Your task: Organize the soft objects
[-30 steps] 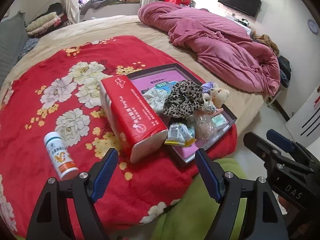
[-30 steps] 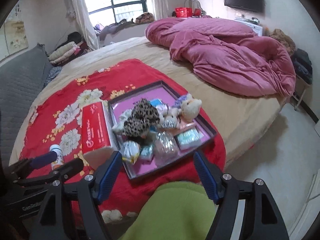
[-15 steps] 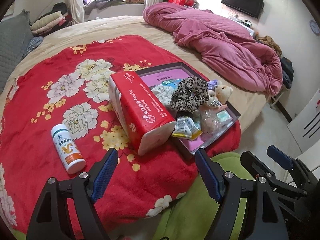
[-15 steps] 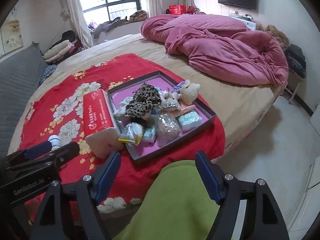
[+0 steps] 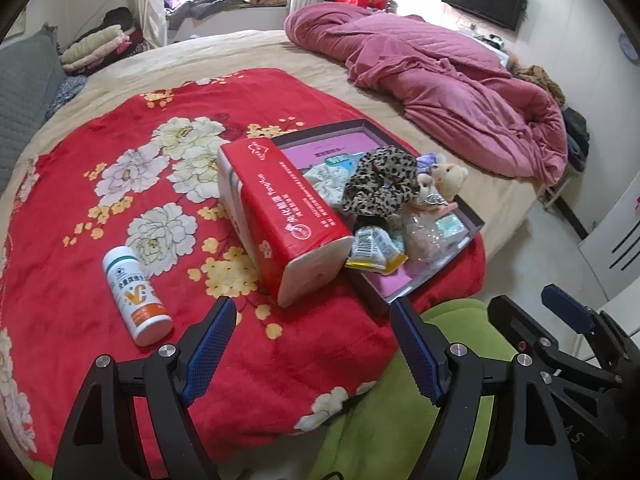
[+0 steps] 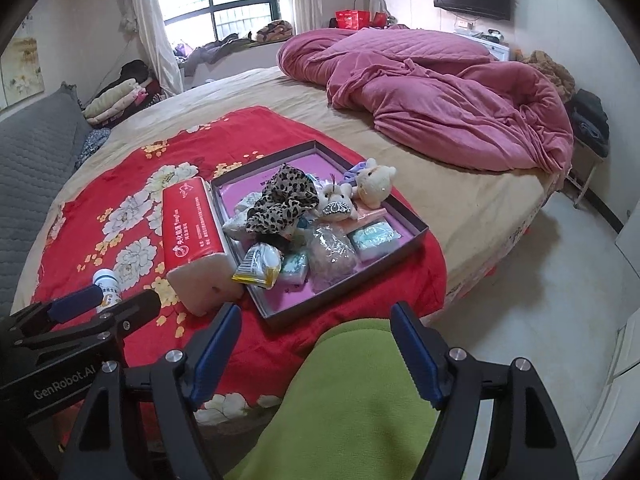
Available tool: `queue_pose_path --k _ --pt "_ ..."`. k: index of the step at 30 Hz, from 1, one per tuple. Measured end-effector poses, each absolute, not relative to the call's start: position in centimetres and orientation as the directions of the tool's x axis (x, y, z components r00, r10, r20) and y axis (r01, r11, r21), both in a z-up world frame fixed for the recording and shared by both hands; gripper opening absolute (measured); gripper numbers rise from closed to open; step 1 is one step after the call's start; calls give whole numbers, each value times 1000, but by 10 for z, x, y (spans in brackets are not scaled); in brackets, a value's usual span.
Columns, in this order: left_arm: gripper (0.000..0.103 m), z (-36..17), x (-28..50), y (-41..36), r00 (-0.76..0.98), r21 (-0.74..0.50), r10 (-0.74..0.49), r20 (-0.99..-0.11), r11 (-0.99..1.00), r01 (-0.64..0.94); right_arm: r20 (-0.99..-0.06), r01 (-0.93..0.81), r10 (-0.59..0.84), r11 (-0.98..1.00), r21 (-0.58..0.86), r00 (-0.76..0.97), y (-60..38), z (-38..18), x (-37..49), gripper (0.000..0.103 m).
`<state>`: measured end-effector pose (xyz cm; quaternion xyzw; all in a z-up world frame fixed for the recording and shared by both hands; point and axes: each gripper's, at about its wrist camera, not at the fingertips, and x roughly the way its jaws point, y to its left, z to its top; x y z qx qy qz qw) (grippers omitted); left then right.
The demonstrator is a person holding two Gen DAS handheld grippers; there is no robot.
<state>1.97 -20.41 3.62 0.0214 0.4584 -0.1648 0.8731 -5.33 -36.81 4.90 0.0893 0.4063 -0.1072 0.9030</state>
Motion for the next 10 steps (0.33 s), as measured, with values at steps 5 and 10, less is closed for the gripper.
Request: queue_pose_path --k 5,10 --pt "80 35 20 -203 524 -114 -269 -808 944 309 -755 273 -129 960 68 643 -370 47 -54 76" --pt "80 39 22 -201 550 -106 -276 -788 941 321 -754 275 -137 960 60 643 -372 48 -54 76"
